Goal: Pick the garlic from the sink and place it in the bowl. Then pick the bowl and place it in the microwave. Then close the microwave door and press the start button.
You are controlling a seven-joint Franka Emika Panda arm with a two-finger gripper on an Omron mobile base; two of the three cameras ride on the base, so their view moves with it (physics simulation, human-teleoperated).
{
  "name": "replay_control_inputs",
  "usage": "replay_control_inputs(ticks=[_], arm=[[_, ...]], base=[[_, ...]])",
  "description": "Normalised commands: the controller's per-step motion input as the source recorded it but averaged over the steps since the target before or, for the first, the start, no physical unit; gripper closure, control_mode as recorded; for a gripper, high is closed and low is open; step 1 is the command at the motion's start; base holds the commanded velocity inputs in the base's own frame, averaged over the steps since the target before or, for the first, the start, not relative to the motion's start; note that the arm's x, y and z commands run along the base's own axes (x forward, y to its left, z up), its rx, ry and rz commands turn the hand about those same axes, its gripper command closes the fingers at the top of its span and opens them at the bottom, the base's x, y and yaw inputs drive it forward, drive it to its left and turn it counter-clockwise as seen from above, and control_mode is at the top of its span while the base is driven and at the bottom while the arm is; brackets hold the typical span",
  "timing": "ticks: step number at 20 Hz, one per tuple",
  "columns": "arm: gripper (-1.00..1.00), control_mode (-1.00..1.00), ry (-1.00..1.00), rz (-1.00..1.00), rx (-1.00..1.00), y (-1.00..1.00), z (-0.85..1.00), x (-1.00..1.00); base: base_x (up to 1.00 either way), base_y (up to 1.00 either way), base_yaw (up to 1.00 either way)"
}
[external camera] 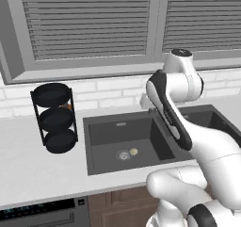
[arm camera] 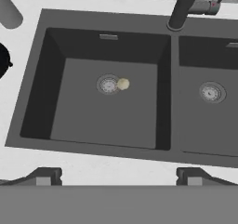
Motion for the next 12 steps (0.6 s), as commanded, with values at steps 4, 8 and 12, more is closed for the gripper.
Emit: replay_control_inputs(ticks=[4,8,12], arm=[[-1.00,-1.00,0.04,-0.01,-0.11,0.47,-0.76,0.09],[-1.00,-1.00,0.02,-0.02,-0.03,0.13,-0.44,0.51],[-1.00,-1.00,0.04,0.00,-0.01,0.01,-0.53,0.61]], base=[[0.00,0.00,0.00],[0.00,0.00,0.00],[0.00,0.00,0.00]])
